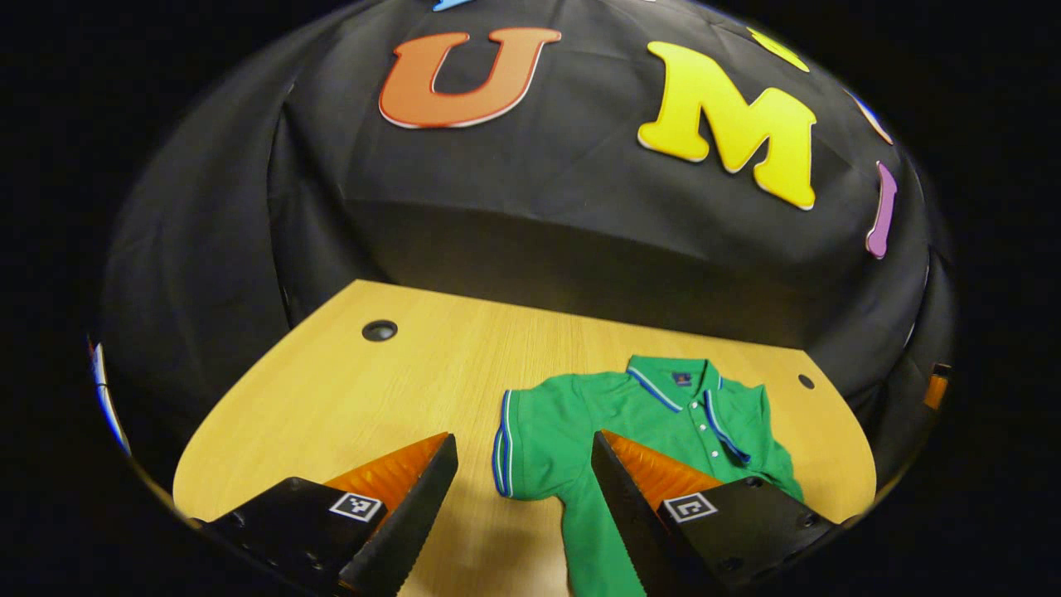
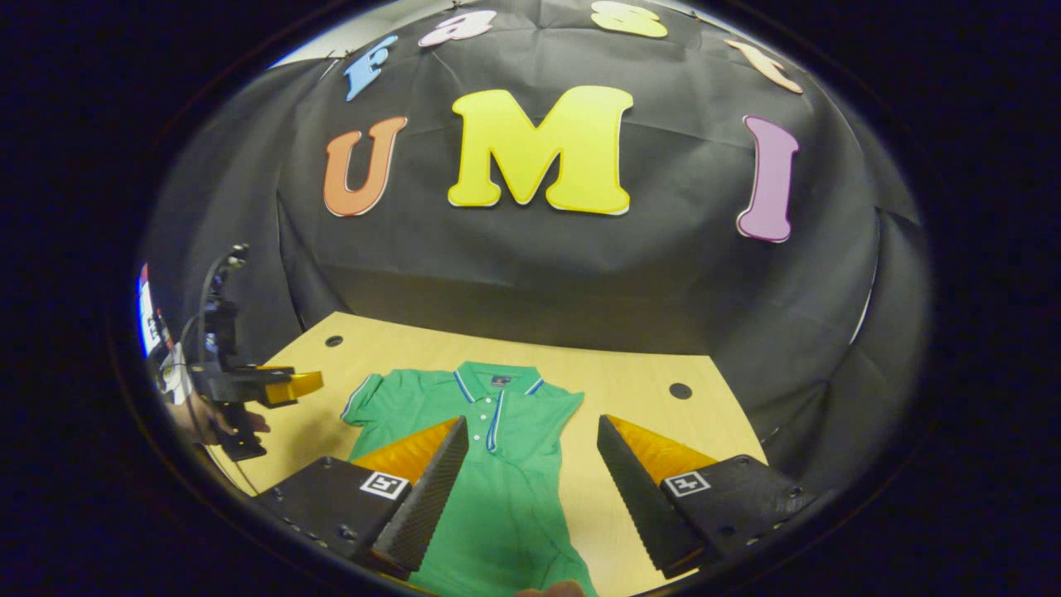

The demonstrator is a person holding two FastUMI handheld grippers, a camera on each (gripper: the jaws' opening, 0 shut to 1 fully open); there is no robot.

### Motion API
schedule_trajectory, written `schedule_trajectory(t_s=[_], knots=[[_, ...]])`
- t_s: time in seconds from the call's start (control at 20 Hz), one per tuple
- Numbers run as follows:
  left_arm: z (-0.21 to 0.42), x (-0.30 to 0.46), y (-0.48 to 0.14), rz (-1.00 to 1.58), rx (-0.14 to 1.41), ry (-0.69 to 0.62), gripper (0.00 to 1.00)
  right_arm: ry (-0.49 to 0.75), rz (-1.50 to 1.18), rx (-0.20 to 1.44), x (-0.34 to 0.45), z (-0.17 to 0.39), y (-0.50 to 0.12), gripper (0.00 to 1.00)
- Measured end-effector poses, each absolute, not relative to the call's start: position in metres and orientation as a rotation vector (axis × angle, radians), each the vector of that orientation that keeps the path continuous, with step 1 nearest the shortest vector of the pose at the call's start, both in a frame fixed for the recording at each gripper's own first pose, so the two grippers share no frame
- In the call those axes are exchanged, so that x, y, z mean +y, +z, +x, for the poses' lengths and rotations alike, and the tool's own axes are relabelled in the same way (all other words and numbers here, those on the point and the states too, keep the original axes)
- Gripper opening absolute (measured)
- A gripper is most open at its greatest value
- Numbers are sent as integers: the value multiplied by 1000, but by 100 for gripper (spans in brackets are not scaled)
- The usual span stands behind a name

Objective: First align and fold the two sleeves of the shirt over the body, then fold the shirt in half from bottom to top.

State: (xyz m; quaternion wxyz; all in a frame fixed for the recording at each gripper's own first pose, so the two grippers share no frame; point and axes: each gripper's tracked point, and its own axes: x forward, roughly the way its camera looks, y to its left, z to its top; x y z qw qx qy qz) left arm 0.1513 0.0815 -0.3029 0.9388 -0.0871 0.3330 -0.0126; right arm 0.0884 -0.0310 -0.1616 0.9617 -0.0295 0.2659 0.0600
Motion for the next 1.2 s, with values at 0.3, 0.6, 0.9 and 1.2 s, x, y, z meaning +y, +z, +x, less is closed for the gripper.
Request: schedule_trajectory(t_s=[0.3,0.6,0.9,1.2], knots=[[187,80,-378,-162,794,-38,100,110,-104,586,-35,58,-173,97],[198,85,-406,-156,842,11,80,65,-73,598,-49,55,-176,95],[200,72,-402,-134,852,0,10,19,-20,638,-66,54,-203,95],[214,35,-339,-87,763,-87,6,-17,27,623,-87,62,-207,95]])
